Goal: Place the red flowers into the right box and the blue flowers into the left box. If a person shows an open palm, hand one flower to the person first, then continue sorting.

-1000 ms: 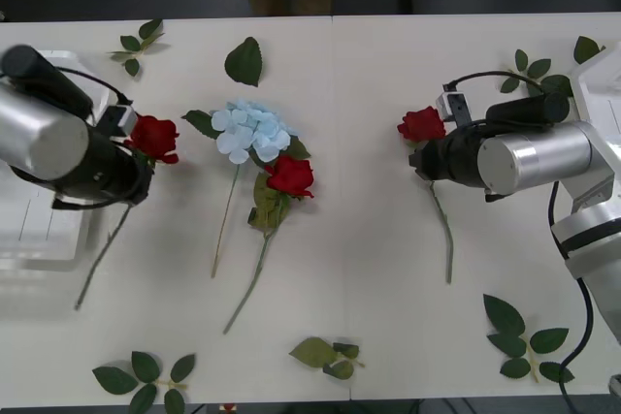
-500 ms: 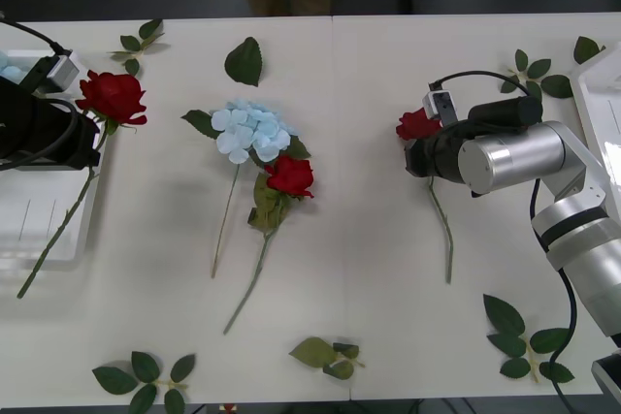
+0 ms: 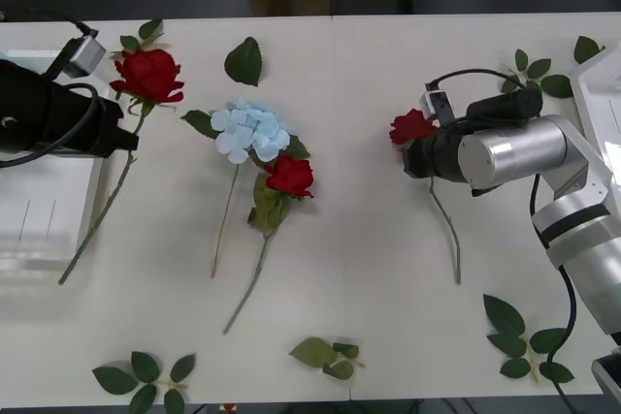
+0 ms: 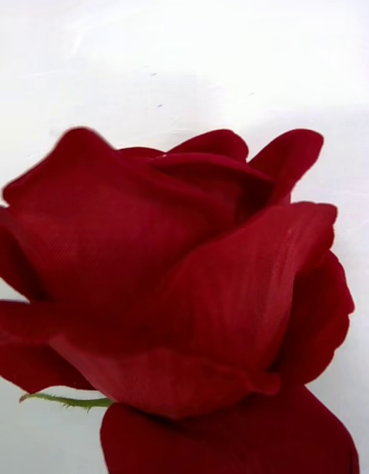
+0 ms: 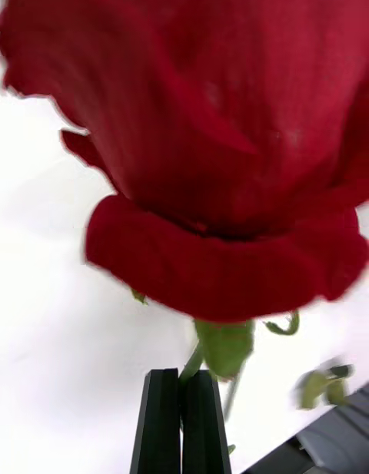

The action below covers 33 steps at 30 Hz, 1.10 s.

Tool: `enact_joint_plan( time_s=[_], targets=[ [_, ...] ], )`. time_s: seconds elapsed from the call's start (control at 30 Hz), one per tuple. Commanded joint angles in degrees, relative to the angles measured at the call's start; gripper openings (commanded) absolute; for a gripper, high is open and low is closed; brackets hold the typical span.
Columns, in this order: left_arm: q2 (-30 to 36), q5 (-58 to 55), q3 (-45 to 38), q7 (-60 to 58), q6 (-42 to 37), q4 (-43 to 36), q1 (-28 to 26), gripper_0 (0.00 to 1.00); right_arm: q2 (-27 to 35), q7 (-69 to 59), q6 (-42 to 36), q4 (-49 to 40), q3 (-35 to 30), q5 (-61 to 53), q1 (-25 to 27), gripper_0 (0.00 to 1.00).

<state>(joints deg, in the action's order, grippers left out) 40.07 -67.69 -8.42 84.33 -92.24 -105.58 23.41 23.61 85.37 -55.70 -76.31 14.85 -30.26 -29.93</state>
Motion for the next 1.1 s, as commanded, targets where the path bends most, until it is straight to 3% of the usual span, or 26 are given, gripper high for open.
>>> enact_joint_plan(
  time_s=[0.03,0.17,0.2,0.27,0.3,0.37,0.6,0.8,0.9,1.1],
  targets=[
    [-1.5,-8.9,-1.4,17.3,6.8,-1.7,-0.9,0.00,-0.8,1.9,-2.2,-5.4,-3.0,-1.4,-1.9,0.00],
    [-2.1,-20.4,-0.8,26.9,14.5,-1.7,-0.9,0.00,-0.8,2.3,-0.6,-4.9,-3.0,-1.1,-1.9,0.00],
    [-2.1,-22.5,-0.4,28.5,16.2,-1.7,-0.9,0.00,-0.8,2.5,-0.2,-4.8,-3.0,-0.9,-1.9,0.04],
    [-2.1,-26.1,1.0,32.8,20.1,-1.7,-0.9,0.00,-0.8,3.0,0.1,-4.7,-3.0,-0.9,-1.9,0.25],
    [-2.1,-27.9,2.2,36.1,22.6,-1.7,-0.9,0.00,-0.8,3.1,0.1,-4.8,-3.1,-0.9,-1.9,0.40],
    [-2.1,-30.7,4.6,41.4,27.2,-1.7,-0.9,0.00,-0.6,3.6,0.0,-4.7,-3.1,-0.9,-1.7,0.56],
    [-2.1,-35.9,13.9,51.5,40.9,-1.7,-1.0,0.00,2.8,6.4,-2.9,-5.1,-4.0,-3.5,-0.2,0.57],
    [-2.5,-40.0,20.5,57.8,50.2,-1.7,-0.9,0.00,7.5,14.6,-2.9,-10.0,-7.8,-16.7,5.1,0.57],
    [-3.1,-42.7,23.2,61.6,54.0,-1.7,-0.9,0.00,9.2,23.9,-2.0,-10.4,-11.4,-34.9,8.1,0.57],
    [-3.5,-43.8,23.6,62.8,54.4,-1.7,-0.7,0.00,10.8,36.0,-1.4,-10.4,-12.5,-56.1,11.0,0.57]
  ],
)
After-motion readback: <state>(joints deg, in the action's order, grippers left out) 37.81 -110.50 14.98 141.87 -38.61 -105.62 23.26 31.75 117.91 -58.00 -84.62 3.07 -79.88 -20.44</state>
